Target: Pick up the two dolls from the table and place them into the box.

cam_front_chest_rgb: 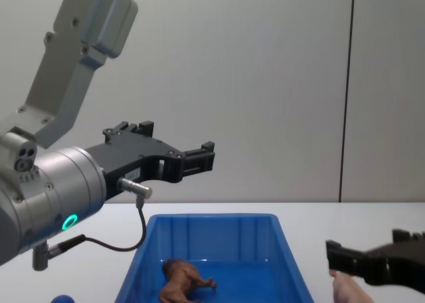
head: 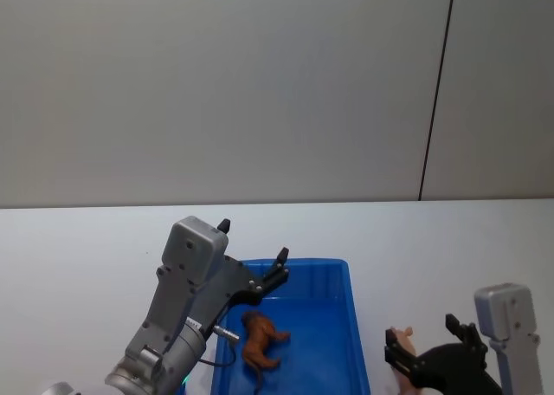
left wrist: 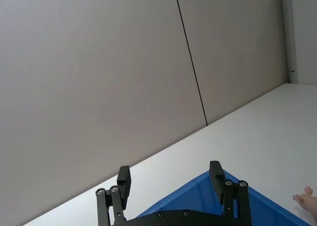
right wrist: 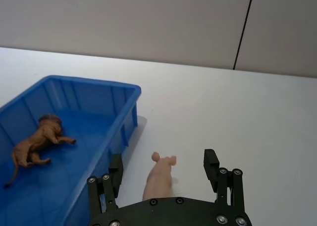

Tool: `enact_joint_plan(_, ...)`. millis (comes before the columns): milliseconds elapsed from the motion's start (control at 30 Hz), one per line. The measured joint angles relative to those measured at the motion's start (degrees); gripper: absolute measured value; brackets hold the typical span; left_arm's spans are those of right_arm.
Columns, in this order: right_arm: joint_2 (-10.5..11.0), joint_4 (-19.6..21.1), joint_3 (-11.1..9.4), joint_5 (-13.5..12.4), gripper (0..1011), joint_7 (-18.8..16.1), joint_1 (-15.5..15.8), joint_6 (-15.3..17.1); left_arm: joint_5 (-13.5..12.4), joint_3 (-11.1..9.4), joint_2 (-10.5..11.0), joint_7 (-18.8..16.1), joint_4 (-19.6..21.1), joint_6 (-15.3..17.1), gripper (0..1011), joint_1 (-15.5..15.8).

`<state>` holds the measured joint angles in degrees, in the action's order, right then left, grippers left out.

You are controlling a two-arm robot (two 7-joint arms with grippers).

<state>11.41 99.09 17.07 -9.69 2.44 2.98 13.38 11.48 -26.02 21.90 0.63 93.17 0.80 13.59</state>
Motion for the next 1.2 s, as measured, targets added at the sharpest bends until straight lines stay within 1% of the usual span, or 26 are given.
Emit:
enact_joint_plan(300, -0.10, -2.10, -0.28, -0.52, 1001, 0.38, 0.18, 0.18, 0.00, 0.00, 0.00, 0.00, 0.00, 0.00, 1001, 0.00)
enact_joint_plan(600, -0.90, -5.25, -0.25, -0.46, 1001, -1.35, -0.82, -0.66, 0.00, 0.00, 0.00, 0.00, 0.00, 0.00, 1001, 0.00)
enact_joint_plan(933, -2.22, -8.90, 0.31, 0.26, 997, -3.27, -2.25, -1.43, 0.00, 0.00, 0.00, 0.00, 0.00, 0.00, 1001, 0.00)
enact_joint_plan(1000, -2.39, -9.26, 0.38, 0.32, 949, -3.40, -2.39, -1.37, 0.00, 0.00, 0.00, 0.00, 0.00, 0.00, 1001, 0.00)
enact_joint_plan(1067, -2.57, -9.65, 0.44, 0.36, 922, -3.44, -2.53, -1.22, 0.00, 0.00, 0.00, 0.00, 0.00, 0.00, 1001, 0.00)
enact_joint_plan(1100, -2.72, -9.94, 0.50, 0.42, 879, -3.44, -2.64, -0.97, 0.00, 0.00, 0.00, 0.00, 0.00, 0.00, 1001, 0.00)
enact_joint_plan(1167, -2.86, -10.19, 0.56, 0.47, 843, -3.40, -2.72, -0.75, 0.00, 0.00, 0.00, 0.00, 0.00, 0.00, 1001, 0.00)
enact_joint_plan(1200, -3.01, -10.43, 0.63, 0.51, 791, -3.36, -2.79, -0.50, 0.00, 0.00, 0.00, 0.00, 0.00, 0.00, 1001, 0.00)
